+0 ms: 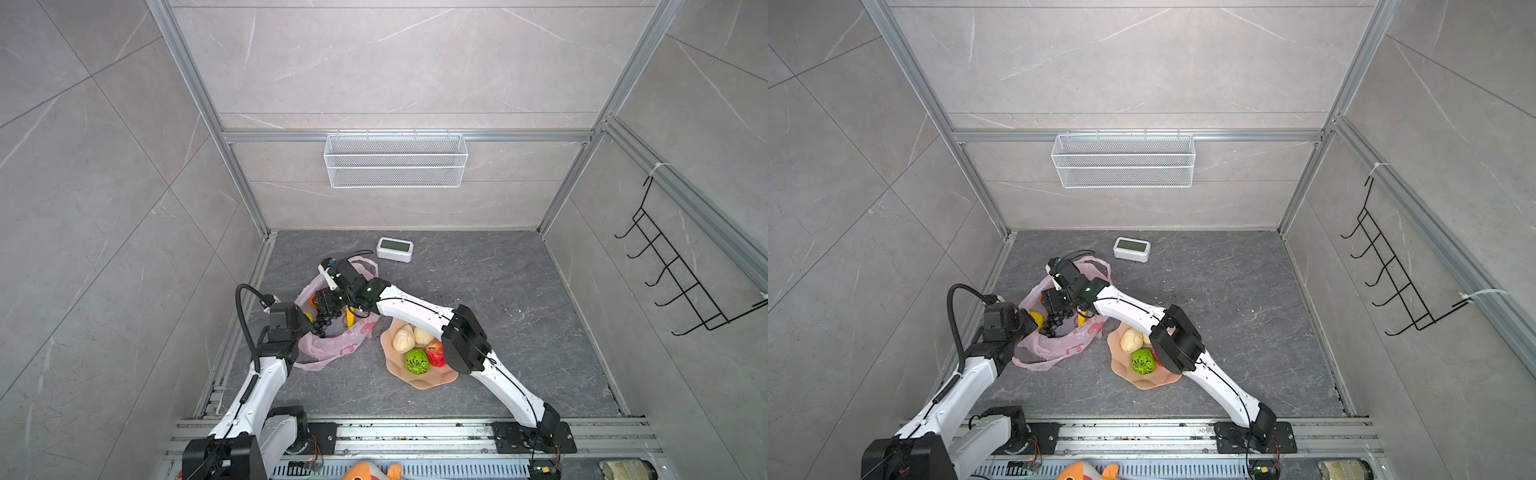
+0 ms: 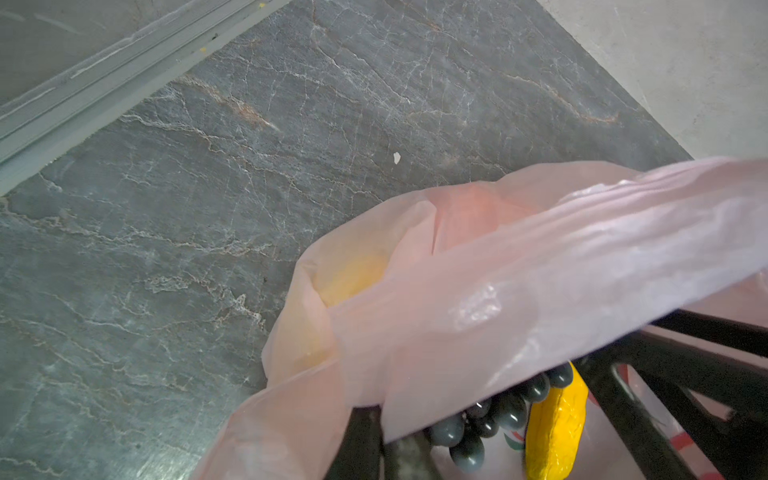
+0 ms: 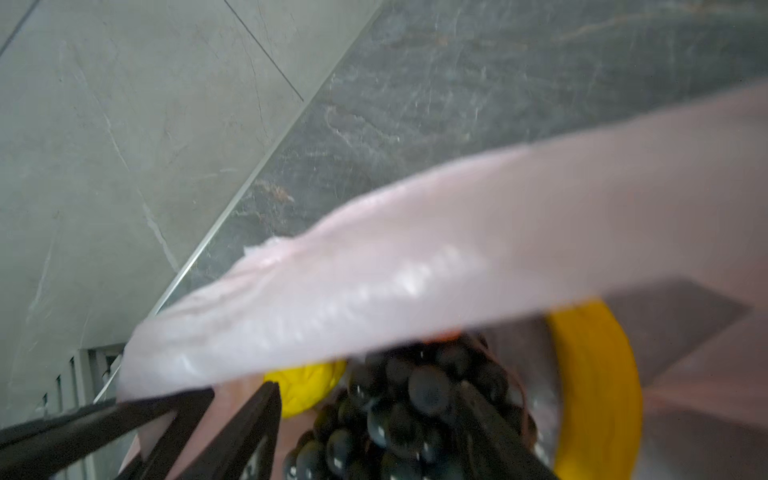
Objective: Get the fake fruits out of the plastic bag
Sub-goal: 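Move the right gripper over the bag toward the orange fruit, then lower the right gripper into the bag and grasp the orange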
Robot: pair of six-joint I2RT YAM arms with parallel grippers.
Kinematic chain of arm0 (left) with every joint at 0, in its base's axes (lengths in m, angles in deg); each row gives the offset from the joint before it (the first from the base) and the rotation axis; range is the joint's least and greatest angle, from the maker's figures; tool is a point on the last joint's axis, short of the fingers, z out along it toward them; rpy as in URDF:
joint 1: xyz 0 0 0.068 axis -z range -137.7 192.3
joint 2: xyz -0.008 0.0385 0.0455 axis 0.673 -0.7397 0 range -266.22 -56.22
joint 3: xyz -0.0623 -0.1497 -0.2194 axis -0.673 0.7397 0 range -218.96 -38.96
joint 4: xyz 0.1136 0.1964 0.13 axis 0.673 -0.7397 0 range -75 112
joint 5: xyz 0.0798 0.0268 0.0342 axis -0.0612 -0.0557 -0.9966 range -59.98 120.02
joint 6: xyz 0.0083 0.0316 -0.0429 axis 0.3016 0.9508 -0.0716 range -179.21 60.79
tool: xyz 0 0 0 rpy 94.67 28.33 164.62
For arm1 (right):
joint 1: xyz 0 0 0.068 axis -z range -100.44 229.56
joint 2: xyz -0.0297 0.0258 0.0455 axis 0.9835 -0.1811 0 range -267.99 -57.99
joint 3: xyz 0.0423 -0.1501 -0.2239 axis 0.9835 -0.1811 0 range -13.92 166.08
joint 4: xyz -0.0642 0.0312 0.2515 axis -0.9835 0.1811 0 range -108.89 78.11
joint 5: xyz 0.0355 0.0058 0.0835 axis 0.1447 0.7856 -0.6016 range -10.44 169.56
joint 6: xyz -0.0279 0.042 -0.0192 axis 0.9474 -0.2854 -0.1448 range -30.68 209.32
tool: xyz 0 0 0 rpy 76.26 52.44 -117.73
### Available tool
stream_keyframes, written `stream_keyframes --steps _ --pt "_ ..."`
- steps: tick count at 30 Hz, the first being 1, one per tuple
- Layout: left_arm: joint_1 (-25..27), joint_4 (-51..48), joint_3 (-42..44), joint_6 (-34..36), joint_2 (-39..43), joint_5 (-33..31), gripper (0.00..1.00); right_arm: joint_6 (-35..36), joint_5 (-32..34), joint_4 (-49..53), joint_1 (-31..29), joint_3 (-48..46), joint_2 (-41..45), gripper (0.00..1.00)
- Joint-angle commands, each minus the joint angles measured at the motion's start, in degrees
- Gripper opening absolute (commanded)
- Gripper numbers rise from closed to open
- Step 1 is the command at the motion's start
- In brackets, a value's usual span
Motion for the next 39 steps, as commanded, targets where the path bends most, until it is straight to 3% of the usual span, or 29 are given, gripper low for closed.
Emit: stream_keyframes --steps 1,6,15,22,31,39 --pt "-1.61 1.46 -3.43 -1.62 -2.1 2.59 0.0 6.37 2.37 8.07 -0.25 9.33 -5.74 0.69" --pt "-2.72 1.25 -4.66 -2.03 -3.03 3.58 0.0 9.5 4.88 10.71 0.17 16.95 -10.72 0.73" --pt "-2.77 1.17 -1.66 -3.16 -0.21 6.21 0.0 12.78 6.94 5.15 0.43 16.12 -11.78 0.84" --pt "-2.79 -0.02 0.78 -5.6 3.29 8.41 0.0 11.95 5.16 5.27 0.58 21.5 -16.28 0.82" --pt "-2.66 -8.7 4.18 -8.56 15.08 11.89 0.0 6.67 2.61 4.57 0.51 21.15 -17.26 0.78" --pt "-2.66 -13.44 6.51 -11.12 20.52 13.65 0.0 7.28 0.95 5.3 -0.48 21.05 -17.43 0.8"
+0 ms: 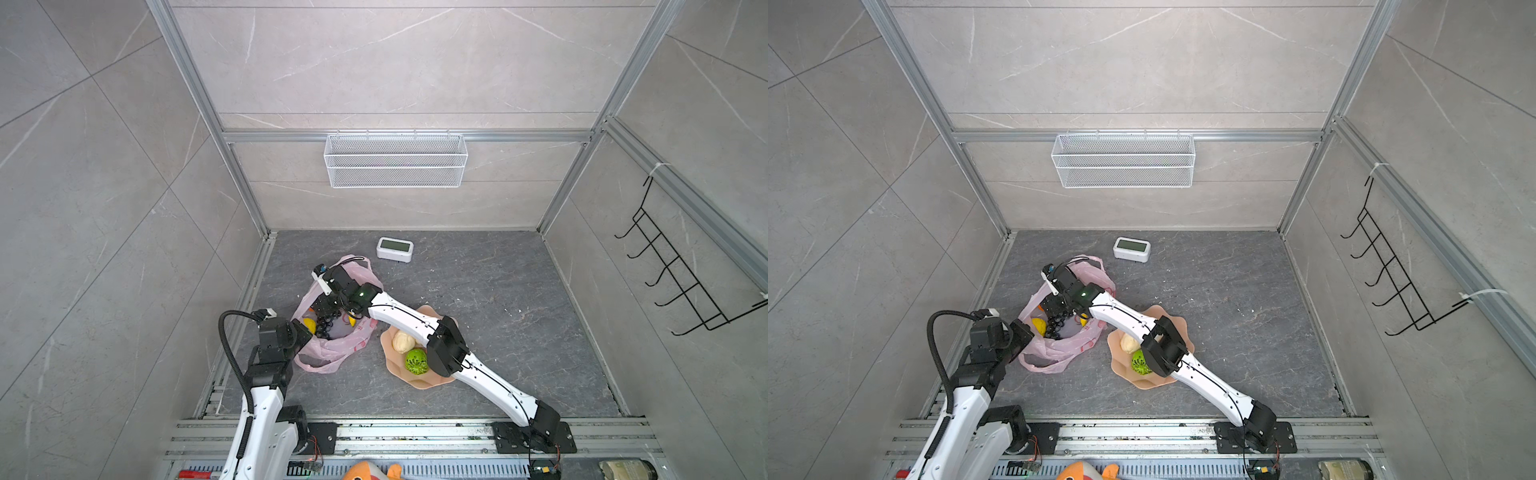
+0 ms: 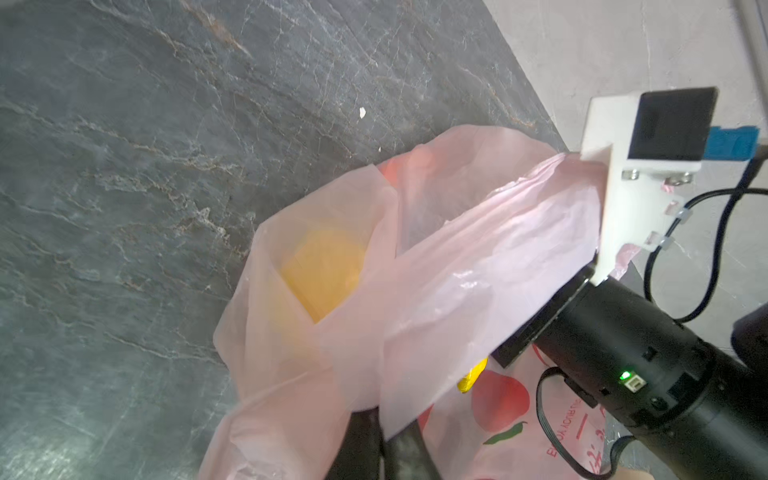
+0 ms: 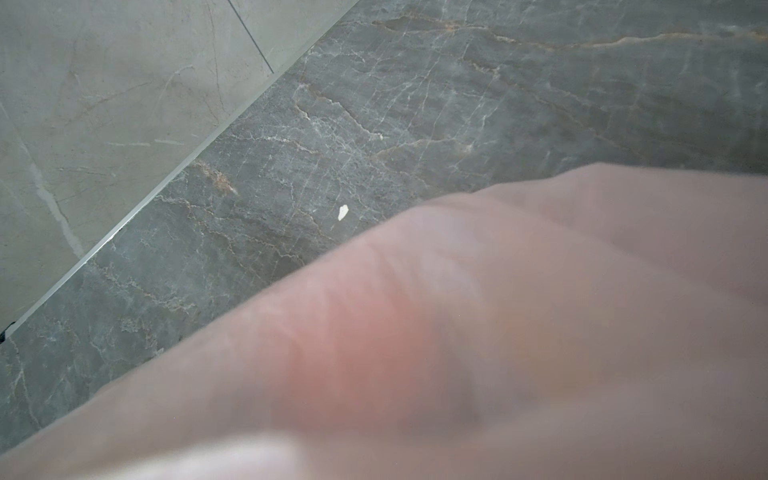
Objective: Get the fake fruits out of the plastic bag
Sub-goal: 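Lower the right gripper into the bag and grasp the orange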
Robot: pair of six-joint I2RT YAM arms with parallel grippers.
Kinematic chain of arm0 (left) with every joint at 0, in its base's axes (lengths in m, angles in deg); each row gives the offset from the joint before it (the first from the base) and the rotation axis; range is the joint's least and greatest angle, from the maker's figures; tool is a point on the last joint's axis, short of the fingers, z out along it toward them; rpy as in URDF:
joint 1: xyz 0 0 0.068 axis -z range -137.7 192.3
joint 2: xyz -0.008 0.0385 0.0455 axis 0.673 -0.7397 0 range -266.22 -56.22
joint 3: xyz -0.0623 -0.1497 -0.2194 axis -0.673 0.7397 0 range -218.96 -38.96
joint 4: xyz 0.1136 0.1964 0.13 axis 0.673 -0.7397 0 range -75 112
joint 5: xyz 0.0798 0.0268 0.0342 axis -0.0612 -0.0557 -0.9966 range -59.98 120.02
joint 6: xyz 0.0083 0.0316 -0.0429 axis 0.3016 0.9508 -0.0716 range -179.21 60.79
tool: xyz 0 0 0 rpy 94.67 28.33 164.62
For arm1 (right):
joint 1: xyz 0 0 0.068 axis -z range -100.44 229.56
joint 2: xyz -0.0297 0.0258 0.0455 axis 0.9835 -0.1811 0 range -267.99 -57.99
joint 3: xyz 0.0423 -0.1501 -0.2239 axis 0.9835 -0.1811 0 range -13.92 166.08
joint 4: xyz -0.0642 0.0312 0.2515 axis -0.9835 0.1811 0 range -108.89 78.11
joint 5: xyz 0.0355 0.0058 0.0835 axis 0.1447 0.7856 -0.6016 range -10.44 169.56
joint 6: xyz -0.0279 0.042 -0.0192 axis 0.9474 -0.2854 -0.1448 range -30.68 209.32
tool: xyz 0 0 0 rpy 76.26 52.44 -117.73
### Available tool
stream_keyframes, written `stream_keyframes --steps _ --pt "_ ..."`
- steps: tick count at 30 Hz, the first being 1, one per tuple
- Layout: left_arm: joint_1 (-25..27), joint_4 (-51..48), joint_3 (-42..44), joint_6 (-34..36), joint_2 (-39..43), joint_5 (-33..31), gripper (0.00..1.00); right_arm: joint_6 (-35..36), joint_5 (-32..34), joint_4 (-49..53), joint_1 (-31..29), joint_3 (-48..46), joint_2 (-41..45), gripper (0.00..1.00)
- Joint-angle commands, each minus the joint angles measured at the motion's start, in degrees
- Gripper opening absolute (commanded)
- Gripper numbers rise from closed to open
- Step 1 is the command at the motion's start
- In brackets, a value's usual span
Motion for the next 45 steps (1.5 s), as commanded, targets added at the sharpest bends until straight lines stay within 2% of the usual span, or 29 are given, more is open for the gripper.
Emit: stream_keyframes --steps 1,7,12,19,31,38,45 --pt "-0.17 -3.39 0.76 -2.08 1.5 0.71 0.0 -0.18 -0.24 0.64 -0.7 1.05 -1.83 0.8" --pt "-0.01 -5.03 1.63 -2.85 2.82 -0.93 0.0 -1.22 0.95 -0.05 -0.78 1.66 -2.64 0.78" --pt "-0.08 -4.47 1.57 -3.24 2.64 -1.73 0.0 -2.07 1.05 0.15 -0.79 1.67 -1.58 0.71" --pt "-0.13 -4.72 -0.06 -1.42 1.82 -4.28 0.0 -3.68 -0.45 -2.33 -0.79 -4.17 4.66 0.66" --pt "-0.2 -2.17 -2.14 0.43 -3.11 -5.13 0.0 -4.31 -1.51 -4.99 -0.72 -11.97 12.02 0.6" --pt "-0.56 -0.3 -2.36 0.77 -5.14 -5.53 0.0 -4.48 -1.07 -6.49 -0.7 -19.47 15.94 0.58" --pt "-0.87 3.1 -2.96 2.26 -8.85 -5.8 0.0 -5.02 -0.78 -12.68 -0.7 -34.92 27.36 0.57"
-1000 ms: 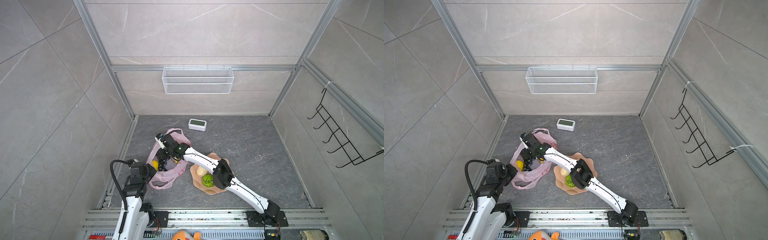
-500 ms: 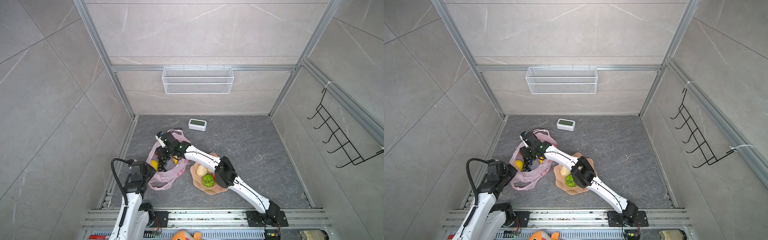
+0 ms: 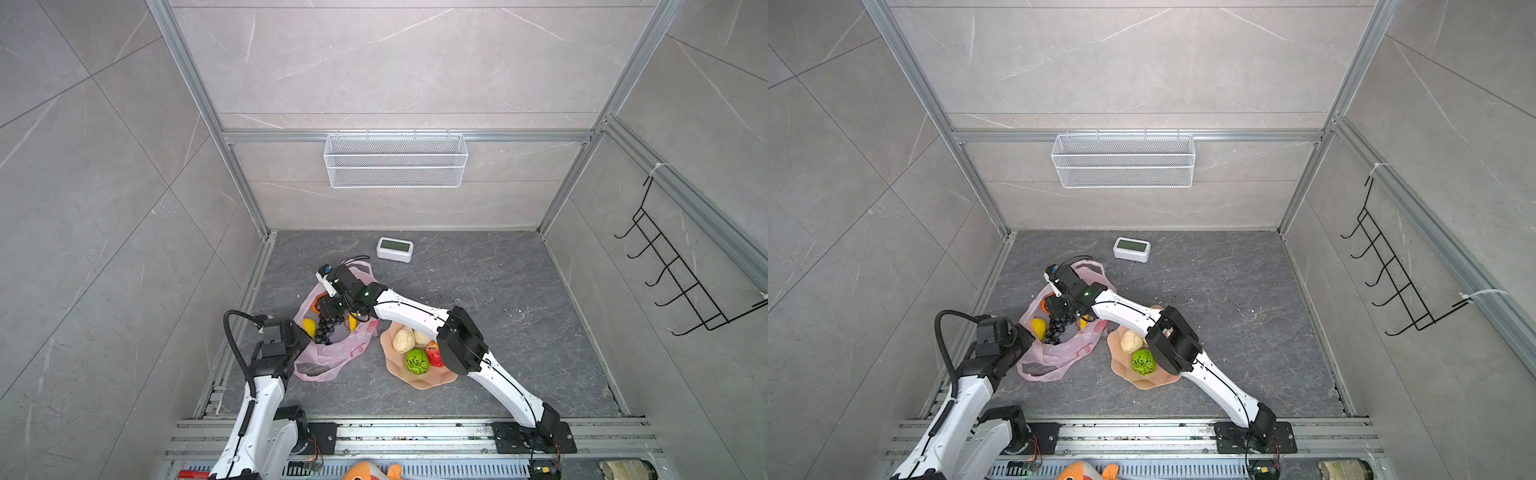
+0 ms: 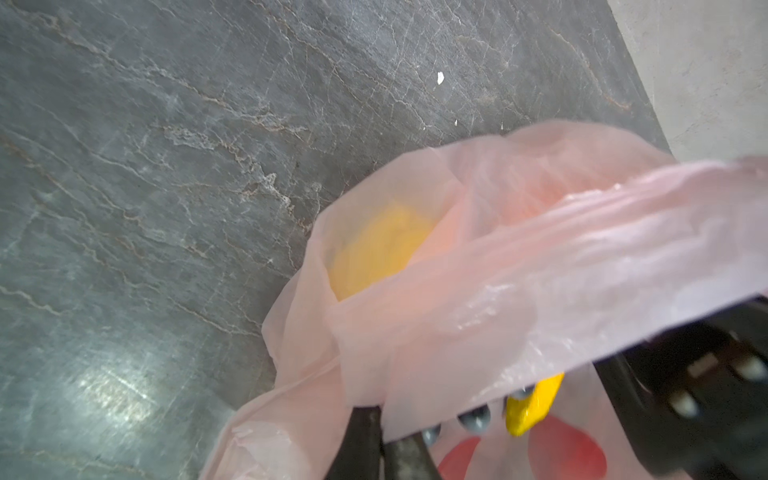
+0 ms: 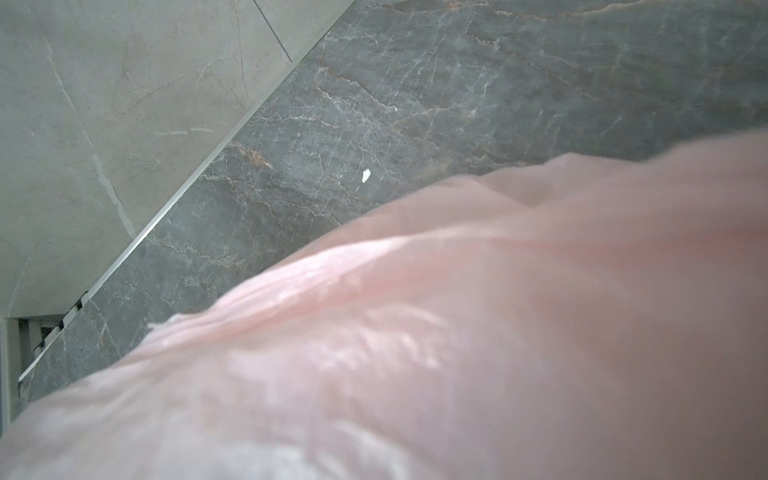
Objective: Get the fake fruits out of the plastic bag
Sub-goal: 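Lower the right gripper into the bag and grasp the orange, then lift the orange out and carry it to the peach bowl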
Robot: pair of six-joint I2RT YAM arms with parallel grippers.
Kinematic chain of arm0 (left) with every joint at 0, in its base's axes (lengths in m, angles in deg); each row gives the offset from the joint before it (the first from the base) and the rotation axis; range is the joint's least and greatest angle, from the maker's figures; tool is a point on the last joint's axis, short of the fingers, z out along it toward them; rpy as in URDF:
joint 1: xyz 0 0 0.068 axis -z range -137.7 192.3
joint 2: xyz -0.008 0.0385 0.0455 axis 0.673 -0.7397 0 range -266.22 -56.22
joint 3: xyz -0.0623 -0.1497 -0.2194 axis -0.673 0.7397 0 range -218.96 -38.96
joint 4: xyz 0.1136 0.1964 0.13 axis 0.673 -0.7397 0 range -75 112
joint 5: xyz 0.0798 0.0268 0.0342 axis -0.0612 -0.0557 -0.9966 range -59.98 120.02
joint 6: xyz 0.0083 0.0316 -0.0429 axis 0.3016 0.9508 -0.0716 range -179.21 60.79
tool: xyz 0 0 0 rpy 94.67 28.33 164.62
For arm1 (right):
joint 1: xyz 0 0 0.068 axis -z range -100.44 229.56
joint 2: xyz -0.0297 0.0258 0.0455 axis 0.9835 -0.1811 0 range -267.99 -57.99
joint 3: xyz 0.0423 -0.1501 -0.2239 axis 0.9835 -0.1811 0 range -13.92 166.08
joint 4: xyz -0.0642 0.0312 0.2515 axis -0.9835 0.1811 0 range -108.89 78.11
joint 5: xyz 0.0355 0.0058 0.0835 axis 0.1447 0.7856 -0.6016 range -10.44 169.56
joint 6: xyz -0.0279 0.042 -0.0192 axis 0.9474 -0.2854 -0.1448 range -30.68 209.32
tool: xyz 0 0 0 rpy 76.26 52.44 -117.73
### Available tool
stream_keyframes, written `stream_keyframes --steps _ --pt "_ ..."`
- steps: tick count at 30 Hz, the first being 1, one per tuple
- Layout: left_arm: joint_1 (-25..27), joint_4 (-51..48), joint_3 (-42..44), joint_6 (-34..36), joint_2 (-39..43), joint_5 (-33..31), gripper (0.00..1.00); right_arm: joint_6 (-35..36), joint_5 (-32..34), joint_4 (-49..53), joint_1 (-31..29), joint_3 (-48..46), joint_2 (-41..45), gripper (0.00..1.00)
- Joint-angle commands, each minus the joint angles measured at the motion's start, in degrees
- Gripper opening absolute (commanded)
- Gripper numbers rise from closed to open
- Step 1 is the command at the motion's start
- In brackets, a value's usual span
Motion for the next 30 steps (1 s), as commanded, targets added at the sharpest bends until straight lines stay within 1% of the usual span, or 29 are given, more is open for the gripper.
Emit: stream_keyframes --steps 1,4,7,10,13,18,23,30 --pt "-0.44 3.87 -2.58 2.67 -1.49 -0.86 0.0 -1.58 0.55 -5.04 -0.08 -6.39 9.07 0.57" --pt "-0.41 5.81 -2.69 3.86 -3.69 -0.01 0.0 -2.04 1.38 -7.71 -0.09 -13.46 14.05 0.57" --pt "-0.41 7.4 -3.13 5.06 -5.82 0.48 0.0 -2.42 2.52 -8.01 0.0 -18.16 18.28 0.57" --pt "-0.41 7.94 -3.71 5.74 -6.95 0.66 0.0 -2.67 4.01 -5.69 0.08 -21.49 22.12 0.56" --pt "-0.44 8.76 -3.66 6.87 -7.49 0.45 0.0 -2.51 5.54 -3.73 0.28 -26.8 27.49 0.56" --pt "-0.45 9.39 -3.03 8.47 -7.62 -0.81 0.0 -1.51 9.03 3.04 1.51 -35.54 37.45 0.56" --pt "-0.41 9.71 -2.83 8.48 -7.62 -0.42 0.0 -0.02 12.4 10.59 3.21 -44.1 47.36 0.54" --pt "-0.41 9.56 -2.83 8.29 -7.71 0.05 0.0 0.53 17.96 26.81 5.0 -47.99 55.5 0.53"
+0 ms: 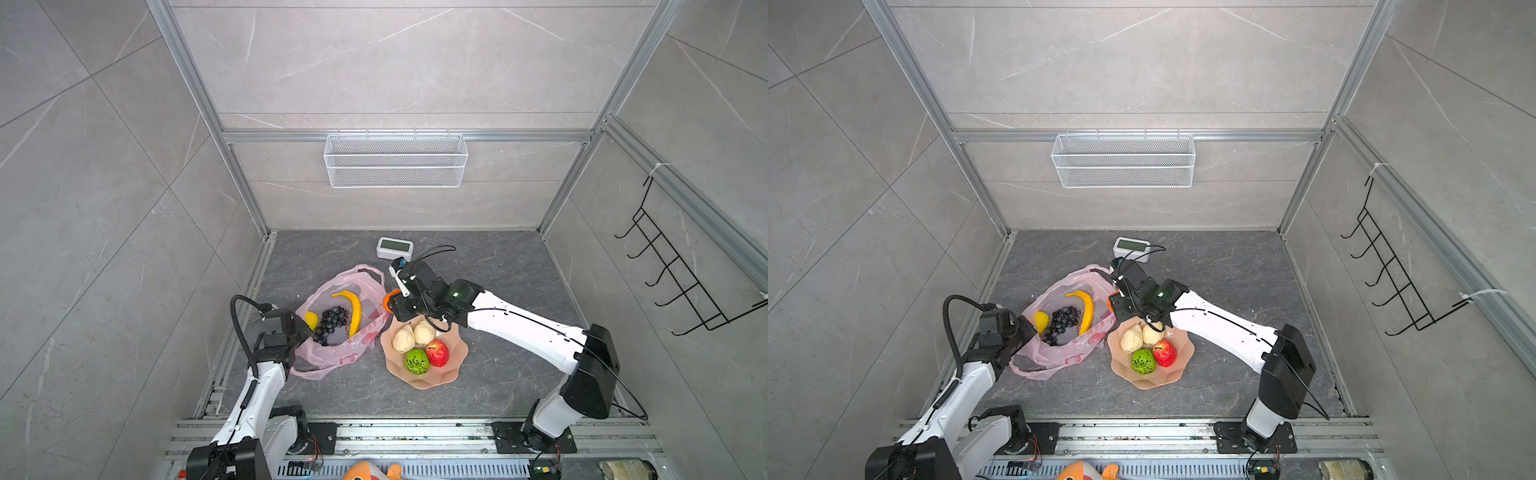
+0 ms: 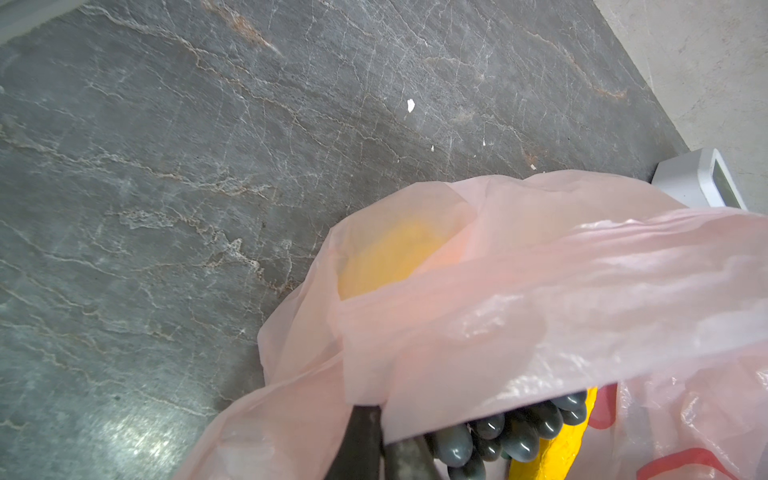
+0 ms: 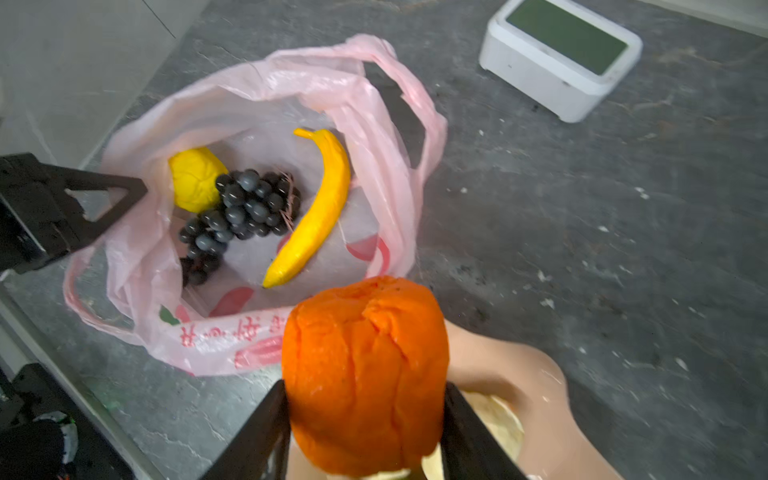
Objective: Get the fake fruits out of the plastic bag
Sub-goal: 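Lift the orange out and carry it to the peach bowl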
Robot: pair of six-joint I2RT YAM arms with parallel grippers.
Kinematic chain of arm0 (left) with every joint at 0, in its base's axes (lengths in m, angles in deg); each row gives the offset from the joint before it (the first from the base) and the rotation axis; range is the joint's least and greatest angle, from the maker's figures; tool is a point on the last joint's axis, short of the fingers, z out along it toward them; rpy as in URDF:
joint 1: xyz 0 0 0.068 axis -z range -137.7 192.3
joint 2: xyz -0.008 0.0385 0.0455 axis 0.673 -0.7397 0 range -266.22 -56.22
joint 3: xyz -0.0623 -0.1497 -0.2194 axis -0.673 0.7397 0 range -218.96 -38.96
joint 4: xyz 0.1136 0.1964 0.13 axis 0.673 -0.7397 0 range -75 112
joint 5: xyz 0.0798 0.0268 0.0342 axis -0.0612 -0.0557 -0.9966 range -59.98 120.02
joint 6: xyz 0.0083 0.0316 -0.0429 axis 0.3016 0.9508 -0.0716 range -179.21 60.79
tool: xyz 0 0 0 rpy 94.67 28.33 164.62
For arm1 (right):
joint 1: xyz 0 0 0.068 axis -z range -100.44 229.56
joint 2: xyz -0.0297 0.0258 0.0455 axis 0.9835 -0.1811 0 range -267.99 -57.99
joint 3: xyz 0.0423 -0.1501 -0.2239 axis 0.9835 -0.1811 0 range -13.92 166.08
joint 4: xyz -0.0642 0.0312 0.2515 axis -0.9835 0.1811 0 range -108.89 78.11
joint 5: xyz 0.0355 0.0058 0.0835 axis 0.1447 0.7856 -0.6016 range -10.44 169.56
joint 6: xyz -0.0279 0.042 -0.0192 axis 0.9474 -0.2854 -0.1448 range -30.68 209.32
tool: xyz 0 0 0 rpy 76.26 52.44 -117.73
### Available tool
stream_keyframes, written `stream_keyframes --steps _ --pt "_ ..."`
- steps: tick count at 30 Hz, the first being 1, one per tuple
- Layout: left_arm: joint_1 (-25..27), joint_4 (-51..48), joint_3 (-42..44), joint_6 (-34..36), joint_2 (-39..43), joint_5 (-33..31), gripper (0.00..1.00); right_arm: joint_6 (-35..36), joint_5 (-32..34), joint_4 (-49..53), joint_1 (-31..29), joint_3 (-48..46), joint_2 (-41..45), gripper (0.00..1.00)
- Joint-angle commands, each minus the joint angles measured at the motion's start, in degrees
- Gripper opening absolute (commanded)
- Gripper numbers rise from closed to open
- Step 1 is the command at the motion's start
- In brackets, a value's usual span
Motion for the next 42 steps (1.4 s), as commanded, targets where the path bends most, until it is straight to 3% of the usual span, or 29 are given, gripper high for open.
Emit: stream_keyframes --steps 1,6,15,42 --pt "-0.3 1.89 -1.16 1.3 0.01 0.37 0.0 0.85 4.58 12.1 0.74 -1.72 3.64 0.52" --pt "-0.31 1.98 -1.12 1.1 -0.08 0.89 0.0 -0.85 7.38 23.02 2.92 -1.48 5.34 0.52" --pt "-0.3 1.67 -1.08 1.16 0.27 0.87 0.0 -1.78 9.86 35.3 6.1 2.41 0.52 0.52" --pt "-0.34 1.5 -0.88 1.19 0.57 0.43 0.0 2.83 11.44 39.37 6.9 9.42 -16.3 0.53"
